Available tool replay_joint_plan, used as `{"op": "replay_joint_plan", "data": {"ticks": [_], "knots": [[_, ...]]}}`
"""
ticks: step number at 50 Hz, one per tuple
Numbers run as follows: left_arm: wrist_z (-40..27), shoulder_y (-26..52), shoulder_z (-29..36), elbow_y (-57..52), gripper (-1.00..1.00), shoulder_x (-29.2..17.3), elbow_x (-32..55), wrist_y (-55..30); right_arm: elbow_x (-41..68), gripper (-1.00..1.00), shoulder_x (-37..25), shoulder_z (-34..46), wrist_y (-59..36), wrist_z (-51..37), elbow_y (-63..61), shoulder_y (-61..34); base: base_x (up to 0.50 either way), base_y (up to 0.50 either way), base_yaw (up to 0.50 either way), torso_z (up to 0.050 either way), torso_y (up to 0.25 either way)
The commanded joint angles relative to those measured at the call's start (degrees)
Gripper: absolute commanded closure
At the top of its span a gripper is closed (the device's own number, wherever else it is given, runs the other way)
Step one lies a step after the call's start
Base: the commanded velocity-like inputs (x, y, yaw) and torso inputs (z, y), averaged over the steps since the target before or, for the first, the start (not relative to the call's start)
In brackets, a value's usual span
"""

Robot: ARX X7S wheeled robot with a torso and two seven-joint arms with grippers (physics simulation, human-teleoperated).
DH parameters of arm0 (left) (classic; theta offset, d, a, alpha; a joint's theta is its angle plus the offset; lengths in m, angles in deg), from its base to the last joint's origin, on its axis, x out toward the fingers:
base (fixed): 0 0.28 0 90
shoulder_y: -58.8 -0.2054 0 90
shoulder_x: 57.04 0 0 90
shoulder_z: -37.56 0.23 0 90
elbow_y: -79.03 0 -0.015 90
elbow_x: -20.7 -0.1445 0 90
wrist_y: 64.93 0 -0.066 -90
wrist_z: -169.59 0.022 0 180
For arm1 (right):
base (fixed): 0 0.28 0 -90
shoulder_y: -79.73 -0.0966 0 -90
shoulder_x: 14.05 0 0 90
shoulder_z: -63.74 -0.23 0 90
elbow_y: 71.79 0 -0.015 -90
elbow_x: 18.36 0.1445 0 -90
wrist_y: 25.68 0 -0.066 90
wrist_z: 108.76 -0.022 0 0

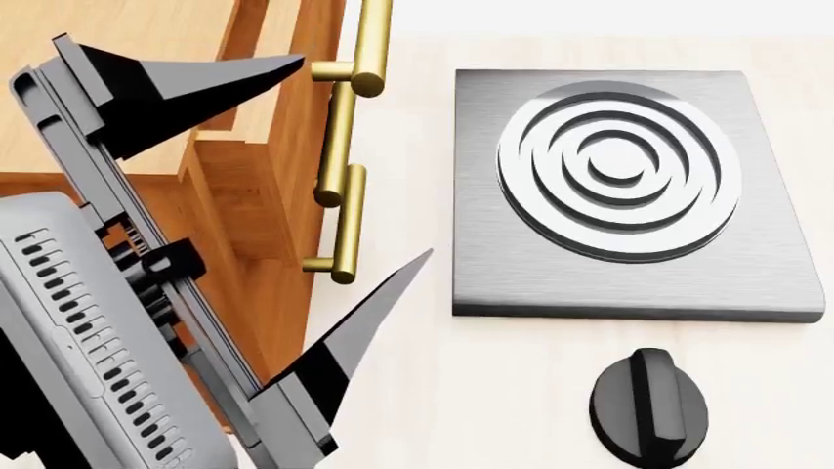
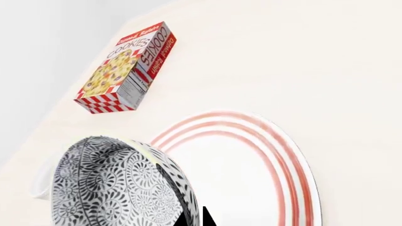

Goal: Pick the akita bowl on the wooden cabinet and place it on the plate.

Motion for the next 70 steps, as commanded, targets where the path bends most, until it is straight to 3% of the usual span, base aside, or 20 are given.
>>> {"op": "replay_joint_plan", "data": {"ticks": [1, 68, 69, 70], "knots": [[-0.5, -0.1, 0.1, -0.1, -1.0, -0.3, 0.3, -0.3, -0.9, 1.0, -0.2, 1.4, -1.1, 1.0, 3.5, -3.4, 0.0, 0.0, 0.0, 0.0, 0.0], [-0.7, -1.4, 1.8, 1.5, -1.0, -1.0, -0.8, 1.8, -0.1, 1.0, 0.8, 3.3, -3.1, 2.6, 10.0, -8.6, 0.0, 0.0, 0.0, 0.0, 0.0], [-0.7, -1.4, 1.8, 1.4, -1.0, -1.0, -0.8, 1.9, 0.7, -1.0, 1.0, 2.7, -3.1, 2.5, 10.1, -8.5, 0.0, 0.0, 0.0, 0.0, 0.0], [-0.8, -1.5, 1.8, 1.5, -1.0, -1.0, -0.7, 1.9, 0.8, -1.0, 1.0, 2.5, -3.1, 3.0, 9.9, -8.4, 0.0, 0.0, 0.0, 0.0, 0.0]]}}
